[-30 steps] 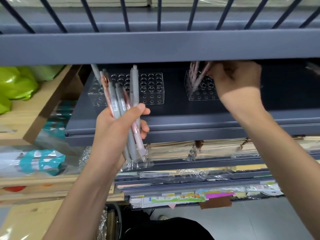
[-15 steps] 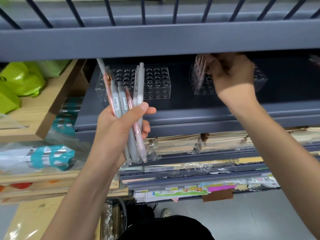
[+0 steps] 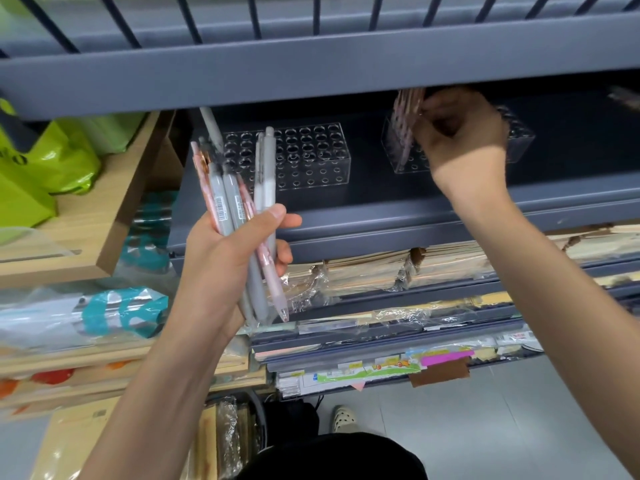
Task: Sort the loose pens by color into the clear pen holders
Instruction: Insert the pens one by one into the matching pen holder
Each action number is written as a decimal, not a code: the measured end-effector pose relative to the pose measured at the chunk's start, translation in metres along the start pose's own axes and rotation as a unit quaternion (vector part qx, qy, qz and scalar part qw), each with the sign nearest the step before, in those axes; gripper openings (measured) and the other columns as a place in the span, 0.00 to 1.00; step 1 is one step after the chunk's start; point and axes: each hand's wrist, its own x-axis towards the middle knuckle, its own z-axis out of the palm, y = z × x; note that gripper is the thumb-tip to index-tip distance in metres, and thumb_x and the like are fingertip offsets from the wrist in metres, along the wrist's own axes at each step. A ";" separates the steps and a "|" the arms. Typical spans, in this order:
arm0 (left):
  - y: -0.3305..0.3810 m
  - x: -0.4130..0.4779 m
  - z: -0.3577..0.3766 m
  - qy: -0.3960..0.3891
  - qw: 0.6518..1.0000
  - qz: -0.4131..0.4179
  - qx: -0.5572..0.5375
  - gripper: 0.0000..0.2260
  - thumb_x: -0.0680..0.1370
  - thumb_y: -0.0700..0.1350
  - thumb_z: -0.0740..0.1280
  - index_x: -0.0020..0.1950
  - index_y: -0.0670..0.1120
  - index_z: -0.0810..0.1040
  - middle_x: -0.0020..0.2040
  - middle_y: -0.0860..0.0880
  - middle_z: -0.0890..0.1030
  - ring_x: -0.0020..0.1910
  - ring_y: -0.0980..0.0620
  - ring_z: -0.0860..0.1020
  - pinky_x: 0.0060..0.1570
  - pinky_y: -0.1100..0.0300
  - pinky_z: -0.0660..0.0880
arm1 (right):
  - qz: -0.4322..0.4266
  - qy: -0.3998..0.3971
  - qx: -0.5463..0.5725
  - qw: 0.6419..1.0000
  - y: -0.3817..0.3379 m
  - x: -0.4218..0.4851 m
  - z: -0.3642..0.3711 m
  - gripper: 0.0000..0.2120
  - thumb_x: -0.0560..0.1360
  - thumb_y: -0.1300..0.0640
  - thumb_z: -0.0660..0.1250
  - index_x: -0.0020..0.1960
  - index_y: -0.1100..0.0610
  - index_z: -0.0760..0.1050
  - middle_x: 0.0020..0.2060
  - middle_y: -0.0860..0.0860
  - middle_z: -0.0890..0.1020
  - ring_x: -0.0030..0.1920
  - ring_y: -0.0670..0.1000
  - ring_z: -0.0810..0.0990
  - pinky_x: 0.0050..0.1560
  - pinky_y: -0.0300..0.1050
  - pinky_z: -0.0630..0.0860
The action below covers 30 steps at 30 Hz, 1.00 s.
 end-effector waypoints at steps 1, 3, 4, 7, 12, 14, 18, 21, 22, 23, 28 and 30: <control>0.001 -0.001 -0.002 0.000 1.000 -0.001 -0.001 0.10 0.75 0.44 0.73 0.52 0.43 0.75 0.47 0.40 0.86 0.27 0.50 0.77 0.27 0.60 0.74 | 0.005 0.001 0.006 1.000 -0.001 -0.001 0.000 0.12 0.71 0.58 0.72 0.40 0.44 0.72 0.40 0.46 0.81 0.44 0.50 0.83 0.53 0.48 0.79; 0.002 -0.002 -0.006 -0.003 1.000 -0.002 -0.003 0.10 0.75 0.43 0.73 0.51 0.43 0.75 0.47 0.39 0.86 0.27 0.50 0.77 0.26 0.60 0.74 | 0.007 0.005 0.013 1.000 0.000 -0.001 -0.002 0.13 0.72 0.60 0.71 0.41 0.43 0.72 0.41 0.48 0.81 0.46 0.52 0.83 0.55 0.51 0.79; 0.003 -0.003 -0.008 -0.005 1.000 -0.002 -0.003 0.09 0.75 0.43 0.73 0.51 0.44 0.75 0.47 0.39 0.86 0.27 0.50 0.77 0.26 0.60 0.74 | 0.004 0.003 0.009 1.000 0.000 -0.002 -0.003 0.13 0.72 0.61 0.70 0.42 0.43 0.72 0.41 0.48 0.81 0.46 0.52 0.83 0.55 0.52 0.79; 0.006 -0.006 -0.014 -0.014 1.000 -0.005 -0.001 0.10 0.75 0.42 0.74 0.52 0.43 0.75 0.46 0.39 0.86 0.27 0.50 0.77 0.26 0.60 0.74 | 0.002 0.007 0.007 1.000 -0.001 -0.007 -0.003 0.09 0.71 0.62 0.67 0.46 0.48 0.75 0.42 0.49 0.81 0.47 0.52 0.82 0.55 0.51 0.79; 0.010 -0.011 -0.023 -0.017 1.000 -0.016 -0.001 0.12 0.73 0.42 0.75 0.51 0.42 0.75 0.45 0.40 0.86 0.26 0.50 0.75 0.25 0.61 0.73 | -0.027 0.082 0.030 0.996 -0.031 -0.030 0.001 0.09 0.71 0.59 0.67 0.50 0.54 0.77 0.43 0.50 0.83 0.43 0.47 0.82 0.50 0.47 0.80; 0.010 -0.012 -0.027 -0.017 1.000 -0.016 0.000 0.12 0.73 0.41 0.75 0.52 0.41 0.74 0.45 0.39 0.85 0.26 0.50 0.75 0.25 0.61 0.73 | -0.033 0.021 0.043 0.998 -0.055 -0.043 0.009 0.06 0.70 0.56 0.67 0.45 0.50 0.80 0.39 0.45 0.84 0.41 0.46 0.83 0.48 0.47 0.80; 0.011 -0.014 -0.036 -0.020 1.000 -0.012 0.015 0.11 0.75 0.39 0.74 0.52 0.42 0.74 0.45 0.38 0.85 0.26 0.49 0.76 0.25 0.60 0.73 | -0.015 -0.213 0.061 0.975 -0.096 -0.069 0.038 0.10 0.71 0.43 0.70 0.40 0.49 0.83 0.36 0.44 0.85 0.35 0.40 0.79 0.41 0.41 0.77; 0.013 -0.015 -0.042 -0.021 0.999 -0.011 0.032 0.11 0.73 0.41 0.75 0.53 0.45 0.76 0.45 0.39 0.86 0.27 0.49 0.77 0.26 0.60 0.74 | 0.001 -0.305 0.059 0.950 -0.109 -0.078 0.061 0.13 0.69 0.41 0.73 0.41 0.51 0.83 0.37 0.46 0.85 0.37 0.42 0.81 0.41 0.43 0.79; 0.013 -0.015 -0.045 -0.020 0.999 -0.012 0.035 0.11 0.73 0.42 0.75 0.52 0.46 0.77 0.45 0.39 0.86 0.28 0.49 0.78 0.26 0.59 0.74 | 0.011 -0.317 0.056 0.947 -0.110 -0.079 0.067 0.13 0.69 0.42 0.75 0.40 0.52 0.82 0.37 0.47 0.85 0.37 0.43 0.81 0.41 0.44 0.79; 0.013 -0.016 -0.047 -0.017 0.999 -0.012 0.038 0.10 0.73 0.43 0.75 0.52 0.47 0.78 0.45 0.40 0.86 0.29 0.48 0.79 0.27 0.59 0.75 | 0.022 -0.326 0.058 0.943 -0.110 -0.078 0.072 0.12 0.69 0.44 0.75 0.40 0.52 0.81 0.37 0.47 0.85 0.35 0.42 0.80 0.39 0.42 0.77; 0.015 -0.017 -0.050 0.016 1.000 0.016 0.021 0.07 0.79 0.40 0.69 0.56 0.43 0.78 0.47 0.43 0.87 0.42 0.45 0.87 0.34 0.60 0.81 | 0.083 -0.354 0.167 0.916 -0.108 -0.075 0.085 0.05 0.73 0.56 0.74 0.40 0.55 0.81 0.31 0.47 0.83 0.30 0.44 0.77 0.30 0.38 0.73; 0.015 -0.015 -0.054 0.034 0.999 0.025 0.002 0.05 0.79 0.37 0.66 0.54 0.39 0.79 0.47 0.43 0.87 0.46 0.43 0.86 0.36 0.59 0.82 | 0.100 -0.334 0.224 0.910 -0.107 -0.072 0.087 0.05 0.75 0.60 0.72 0.40 0.55 0.81 0.32 0.48 0.82 0.31 0.47 0.76 0.30 0.40 0.72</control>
